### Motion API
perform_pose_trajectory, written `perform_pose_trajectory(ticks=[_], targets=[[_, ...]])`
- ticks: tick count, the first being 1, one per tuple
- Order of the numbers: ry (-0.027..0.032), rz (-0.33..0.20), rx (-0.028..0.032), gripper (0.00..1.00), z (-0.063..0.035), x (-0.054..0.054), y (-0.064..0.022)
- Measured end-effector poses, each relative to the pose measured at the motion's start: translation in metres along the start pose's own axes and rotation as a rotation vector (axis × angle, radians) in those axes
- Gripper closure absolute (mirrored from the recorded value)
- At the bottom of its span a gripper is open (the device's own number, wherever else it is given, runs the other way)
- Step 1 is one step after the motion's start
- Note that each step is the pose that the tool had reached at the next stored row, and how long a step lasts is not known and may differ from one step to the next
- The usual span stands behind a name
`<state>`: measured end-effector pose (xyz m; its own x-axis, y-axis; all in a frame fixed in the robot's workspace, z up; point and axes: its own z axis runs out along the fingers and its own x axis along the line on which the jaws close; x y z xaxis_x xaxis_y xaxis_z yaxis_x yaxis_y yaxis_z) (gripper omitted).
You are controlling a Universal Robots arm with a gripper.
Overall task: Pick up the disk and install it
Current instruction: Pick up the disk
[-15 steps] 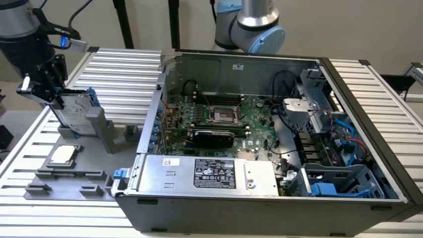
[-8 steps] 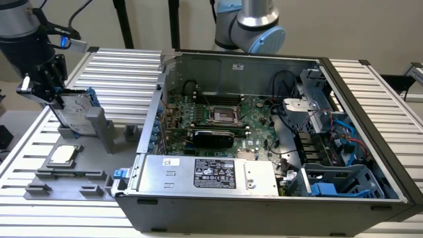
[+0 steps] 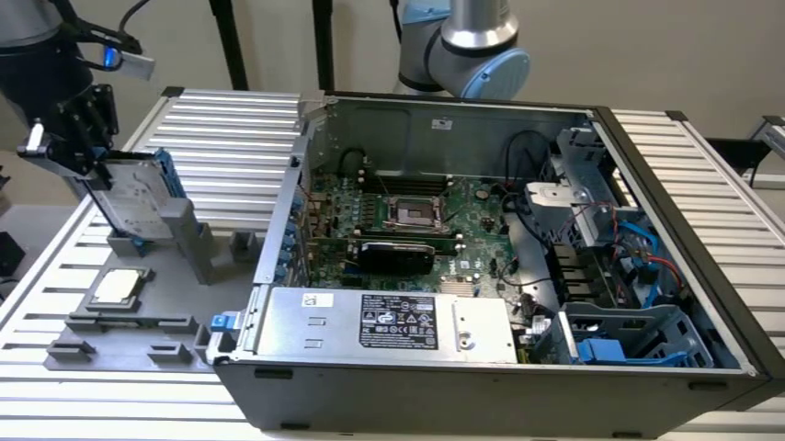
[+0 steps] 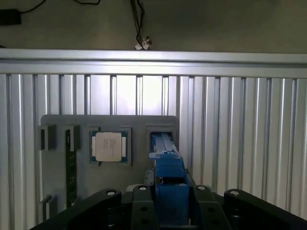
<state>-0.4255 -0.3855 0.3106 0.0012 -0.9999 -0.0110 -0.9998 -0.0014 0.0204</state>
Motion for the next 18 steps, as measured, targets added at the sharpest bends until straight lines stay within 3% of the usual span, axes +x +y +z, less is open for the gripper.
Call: perform_pose_trajectory(ticks=[11,18], targets=[[0.0,0.0,0.0,0.67,-0.0501,-0.001,-0.0026],[-0.0032,-0.003,0.0001,0.67,-0.0822,-0.001,-0.0168]])
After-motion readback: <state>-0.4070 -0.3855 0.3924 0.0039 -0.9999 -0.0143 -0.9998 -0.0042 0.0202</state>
